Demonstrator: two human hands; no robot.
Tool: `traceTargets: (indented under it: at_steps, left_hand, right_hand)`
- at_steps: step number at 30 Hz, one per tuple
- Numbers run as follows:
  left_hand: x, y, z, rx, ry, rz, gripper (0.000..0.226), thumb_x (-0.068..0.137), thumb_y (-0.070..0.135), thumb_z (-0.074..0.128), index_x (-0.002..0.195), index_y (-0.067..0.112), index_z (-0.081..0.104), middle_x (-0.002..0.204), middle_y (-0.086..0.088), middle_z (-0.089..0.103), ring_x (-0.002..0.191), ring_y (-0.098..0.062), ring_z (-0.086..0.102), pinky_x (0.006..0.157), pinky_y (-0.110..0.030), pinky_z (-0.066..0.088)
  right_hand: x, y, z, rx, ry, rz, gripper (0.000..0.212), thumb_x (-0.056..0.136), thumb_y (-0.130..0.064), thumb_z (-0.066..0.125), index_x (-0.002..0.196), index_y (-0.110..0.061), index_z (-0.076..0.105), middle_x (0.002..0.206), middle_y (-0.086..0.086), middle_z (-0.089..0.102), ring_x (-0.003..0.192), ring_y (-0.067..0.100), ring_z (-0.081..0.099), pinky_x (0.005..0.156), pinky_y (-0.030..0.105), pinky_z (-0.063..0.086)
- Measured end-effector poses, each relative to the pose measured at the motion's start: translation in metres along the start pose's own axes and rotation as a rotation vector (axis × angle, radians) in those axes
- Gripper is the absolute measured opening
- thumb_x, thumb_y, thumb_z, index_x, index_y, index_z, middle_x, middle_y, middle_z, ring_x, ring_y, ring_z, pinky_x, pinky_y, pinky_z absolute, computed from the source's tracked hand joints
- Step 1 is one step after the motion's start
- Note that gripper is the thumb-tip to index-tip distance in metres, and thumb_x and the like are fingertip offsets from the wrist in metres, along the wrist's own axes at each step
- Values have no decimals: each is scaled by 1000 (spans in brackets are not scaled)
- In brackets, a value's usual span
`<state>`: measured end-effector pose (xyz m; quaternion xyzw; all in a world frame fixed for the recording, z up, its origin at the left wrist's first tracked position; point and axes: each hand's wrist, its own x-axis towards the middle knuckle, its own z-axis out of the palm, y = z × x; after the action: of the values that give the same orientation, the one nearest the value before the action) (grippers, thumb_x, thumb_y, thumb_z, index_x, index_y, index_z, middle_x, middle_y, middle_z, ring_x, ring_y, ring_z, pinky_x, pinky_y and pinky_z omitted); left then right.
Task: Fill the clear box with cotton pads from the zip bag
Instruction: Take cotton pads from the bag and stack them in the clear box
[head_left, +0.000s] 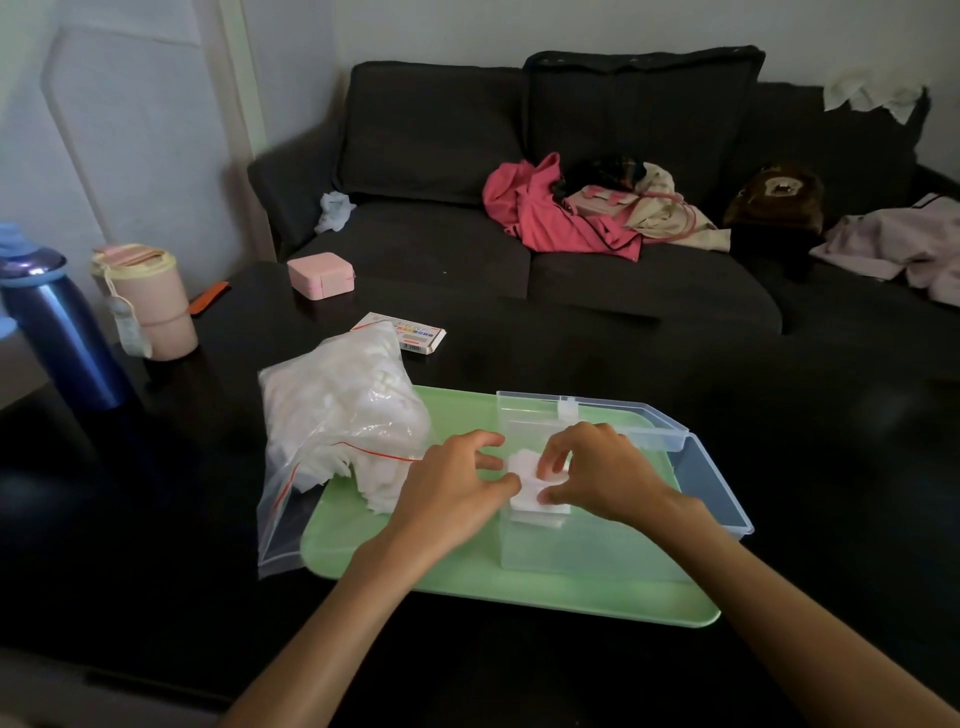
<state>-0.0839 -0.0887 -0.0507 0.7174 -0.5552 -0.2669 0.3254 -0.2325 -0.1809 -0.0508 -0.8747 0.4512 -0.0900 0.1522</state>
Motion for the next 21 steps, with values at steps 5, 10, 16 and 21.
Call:
traceTargets:
  at_steps: [5, 10, 16, 21]
  left_hand:
    - [-1, -1, -1, -16, -15, -1, 48, 81, 35, 67, 127, 30, 55, 111, 12, 66, 86, -13, 66, 86, -31, 51]
    - [0, -2, -2, -69, -36, -8, 49, 81, 35, 68, 127, 28, 54, 111, 10, 66, 83, -14, 65, 86, -35, 53]
    - [0, -2, -2, -77, -35, -11, 49, 80, 35, 68, 127, 28, 54, 113, 9, 66, 90, -15, 66, 87, -36, 53]
    - [1, -3, -3, -70, -32, -8, 49, 80, 37, 68, 127, 30, 54, 112, 11, 66, 85, -15, 66, 87, -34, 53]
  right_hand:
    - [-1, 1, -8, 239, -151, -16, 27, 71, -14, 80, 86, -20, 59, 88, -9, 63, 78, -1, 57, 67, 8, 40]
    - [-2, 7, -32, 516, -167, 48, 16, 83, -11, 68, 92, -22, 61, 84, -10, 74, 80, -1, 68, 70, 13, 46]
    - [5, 0, -15, 318, -190, 119, 14, 90, -13, 60, 104, -10, 63, 86, 1, 66, 58, 5, 62, 45, 10, 44]
    - [9, 0, -12, 196, -207, 135, 26, 84, -28, 68, 105, -12, 68, 78, -7, 58, 64, 2, 52, 51, 9, 37]
